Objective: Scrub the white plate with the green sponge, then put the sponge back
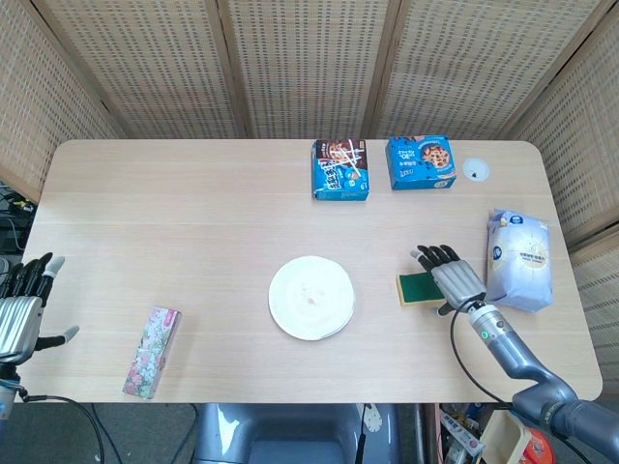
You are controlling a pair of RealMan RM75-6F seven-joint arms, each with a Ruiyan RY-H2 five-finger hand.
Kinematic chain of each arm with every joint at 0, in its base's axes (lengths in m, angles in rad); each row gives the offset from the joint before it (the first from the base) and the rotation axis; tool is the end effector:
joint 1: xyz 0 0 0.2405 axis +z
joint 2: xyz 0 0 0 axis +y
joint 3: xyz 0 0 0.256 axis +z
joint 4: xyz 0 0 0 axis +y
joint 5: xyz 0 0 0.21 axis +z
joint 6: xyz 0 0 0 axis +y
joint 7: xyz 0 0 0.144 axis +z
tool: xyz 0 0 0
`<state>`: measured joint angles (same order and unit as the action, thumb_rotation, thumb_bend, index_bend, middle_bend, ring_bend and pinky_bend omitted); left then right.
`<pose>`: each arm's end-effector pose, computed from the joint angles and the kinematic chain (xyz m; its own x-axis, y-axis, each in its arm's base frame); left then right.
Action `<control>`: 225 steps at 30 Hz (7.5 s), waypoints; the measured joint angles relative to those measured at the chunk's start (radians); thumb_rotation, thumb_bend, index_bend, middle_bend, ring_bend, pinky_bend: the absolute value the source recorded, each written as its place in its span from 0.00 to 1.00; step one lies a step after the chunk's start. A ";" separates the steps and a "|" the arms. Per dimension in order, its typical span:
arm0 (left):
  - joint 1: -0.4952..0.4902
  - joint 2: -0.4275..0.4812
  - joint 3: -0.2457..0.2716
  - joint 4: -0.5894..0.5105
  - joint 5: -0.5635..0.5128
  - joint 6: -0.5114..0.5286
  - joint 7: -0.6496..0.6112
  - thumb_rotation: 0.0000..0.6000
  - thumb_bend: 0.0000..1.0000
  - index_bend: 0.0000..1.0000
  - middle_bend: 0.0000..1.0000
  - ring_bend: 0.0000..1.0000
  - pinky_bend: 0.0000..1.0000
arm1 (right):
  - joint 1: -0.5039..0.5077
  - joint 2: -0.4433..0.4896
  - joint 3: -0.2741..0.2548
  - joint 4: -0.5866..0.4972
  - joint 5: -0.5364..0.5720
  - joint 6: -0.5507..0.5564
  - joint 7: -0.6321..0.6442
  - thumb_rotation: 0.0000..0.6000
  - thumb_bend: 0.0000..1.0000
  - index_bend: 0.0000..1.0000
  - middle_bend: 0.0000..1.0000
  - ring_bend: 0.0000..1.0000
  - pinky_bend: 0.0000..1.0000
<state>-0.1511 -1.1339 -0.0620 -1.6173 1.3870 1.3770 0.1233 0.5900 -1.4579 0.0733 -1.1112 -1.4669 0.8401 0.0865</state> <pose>-0.3155 0.2032 0.1470 0.4721 0.0793 0.8779 0.8792 0.0304 -0.4755 -0.2860 -0.3432 0.0265 0.5622 -0.3419 0.7530 -0.8227 -0.3246 0.4668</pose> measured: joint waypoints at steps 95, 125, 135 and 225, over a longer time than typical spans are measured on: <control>-0.053 -0.029 -0.004 0.047 -0.115 -0.131 0.026 1.00 0.00 0.00 0.00 0.00 0.00 | 0.507 -0.371 -0.025 0.116 -0.252 -0.142 -1.186 1.00 0.41 0.57 0.58 0.40 0.62; -0.059 -0.025 0.000 0.050 -0.121 -0.143 0.012 1.00 0.00 0.00 0.00 0.00 0.00 | 0.496 -0.370 -0.033 0.088 -0.230 -0.154 -1.276 1.00 0.41 0.61 0.62 0.42 0.62; -0.067 -0.033 0.003 0.052 -0.125 -0.155 0.027 1.00 0.00 0.00 0.00 0.00 0.00 | 0.492 -0.317 -0.020 0.005 -0.184 -0.187 -1.323 1.00 0.41 0.62 0.62 0.42 0.62; -0.077 -0.036 0.010 0.056 -0.144 -0.179 0.026 1.00 0.00 0.00 0.00 0.00 0.00 | 0.498 -0.299 0.047 0.024 -0.120 -0.014 -0.698 1.00 0.42 0.63 0.62 0.43 0.57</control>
<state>-0.2282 -1.1697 -0.0525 -1.5612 1.2432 1.1984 0.1494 1.0885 -1.7564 0.1207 -1.0871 -1.5871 0.8257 -0.6116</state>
